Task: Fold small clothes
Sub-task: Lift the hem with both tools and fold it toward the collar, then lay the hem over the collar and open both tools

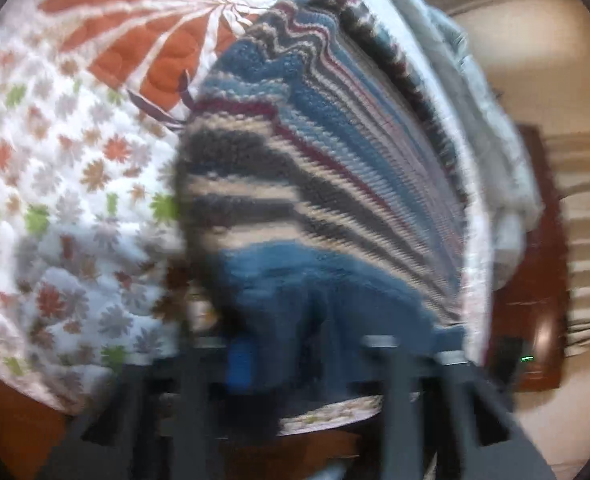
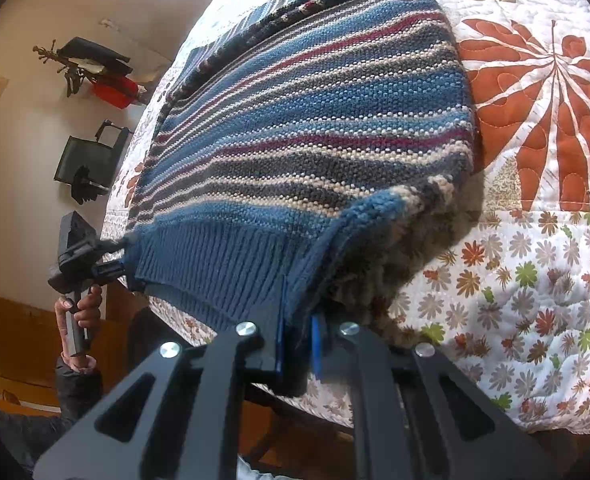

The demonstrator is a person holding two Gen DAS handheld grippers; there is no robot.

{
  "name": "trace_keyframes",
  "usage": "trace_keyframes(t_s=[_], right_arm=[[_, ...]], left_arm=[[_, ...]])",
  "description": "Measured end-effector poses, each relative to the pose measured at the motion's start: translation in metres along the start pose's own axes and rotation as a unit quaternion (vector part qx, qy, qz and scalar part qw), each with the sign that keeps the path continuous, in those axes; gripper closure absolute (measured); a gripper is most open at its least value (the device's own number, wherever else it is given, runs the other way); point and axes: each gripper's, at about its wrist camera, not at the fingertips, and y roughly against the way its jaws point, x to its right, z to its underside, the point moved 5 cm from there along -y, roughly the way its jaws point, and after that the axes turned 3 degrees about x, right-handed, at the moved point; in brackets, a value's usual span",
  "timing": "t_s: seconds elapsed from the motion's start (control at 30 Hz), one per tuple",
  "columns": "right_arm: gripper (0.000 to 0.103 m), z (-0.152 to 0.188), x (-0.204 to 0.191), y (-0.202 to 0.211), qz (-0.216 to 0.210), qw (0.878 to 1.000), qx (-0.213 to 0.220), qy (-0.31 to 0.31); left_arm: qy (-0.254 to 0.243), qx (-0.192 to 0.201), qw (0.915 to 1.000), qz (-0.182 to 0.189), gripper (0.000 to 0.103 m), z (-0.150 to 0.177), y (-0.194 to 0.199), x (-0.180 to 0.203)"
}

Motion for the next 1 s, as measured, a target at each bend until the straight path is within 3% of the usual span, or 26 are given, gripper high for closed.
trace_keyframes(t_s=[0.17,0.4,0.6,0.73,1.0], right_arm=[[0.094,-0.001,-0.004,0.004,0.002,1.000,0.002,0.009],[0.094,-0.005,-0.007,0.016,-0.027,0.999,0.021,0.005],[0.094,-0.022,-0.003,0.030,-0.039,0.998,0.041,-0.003],[0.094,-0.055,-0.005,0.045,-0.045,0.997,0.068,0.002],[0.094,-0.140,-0.008,0.049,-0.013,0.995,0.097,0.019]], left_arm=[[-0.023,0.032,0.9987,-0.031,0.092,-0.001,0.007,0.021],[-0.056,0.057,0.9968,-0.002,0.092,0.000,0.023,0.048],[-0.027,0.059,0.9976,0.024,0.092,-0.013,0.027,0.043],[-0.043,0.079,0.9951,0.042,0.092,-0.042,0.037,0.062],[-0.069,0.103,0.9919,0.027,0.092,-0.124,0.023,0.106]])
